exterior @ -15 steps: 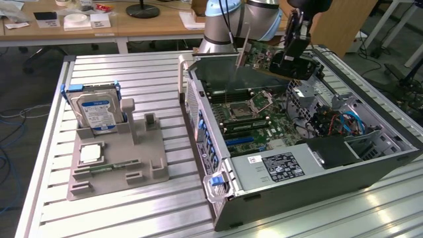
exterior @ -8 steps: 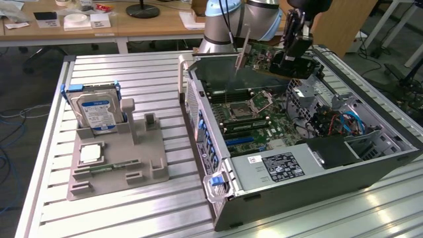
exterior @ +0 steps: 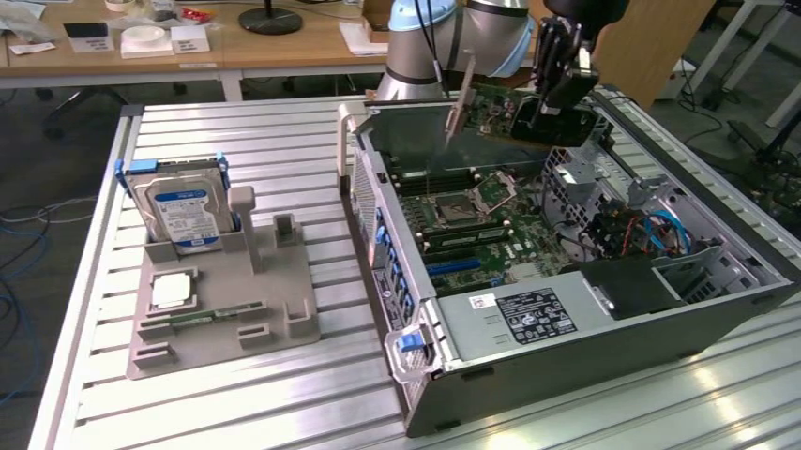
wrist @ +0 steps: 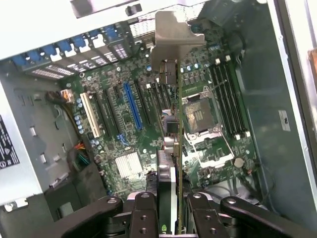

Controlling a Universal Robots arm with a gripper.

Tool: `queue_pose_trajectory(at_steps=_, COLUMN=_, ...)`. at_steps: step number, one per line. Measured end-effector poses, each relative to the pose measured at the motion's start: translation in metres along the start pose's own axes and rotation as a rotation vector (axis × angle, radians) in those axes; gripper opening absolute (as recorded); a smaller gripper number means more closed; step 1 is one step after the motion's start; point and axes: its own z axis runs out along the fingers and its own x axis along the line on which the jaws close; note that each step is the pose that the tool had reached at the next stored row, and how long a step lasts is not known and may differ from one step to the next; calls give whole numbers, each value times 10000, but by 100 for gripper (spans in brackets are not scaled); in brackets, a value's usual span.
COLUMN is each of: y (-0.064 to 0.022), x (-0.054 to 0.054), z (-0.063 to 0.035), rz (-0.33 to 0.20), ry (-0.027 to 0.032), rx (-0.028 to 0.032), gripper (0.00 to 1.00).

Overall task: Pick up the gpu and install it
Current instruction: 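Insert the gpu into the slot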

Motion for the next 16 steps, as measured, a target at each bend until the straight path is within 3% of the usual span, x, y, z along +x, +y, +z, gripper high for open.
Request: queue_pose_trajectory(at_steps=16, y=0, x=0, z=5, rz=-2249, ry=-50, rx=-37, gripper=28)
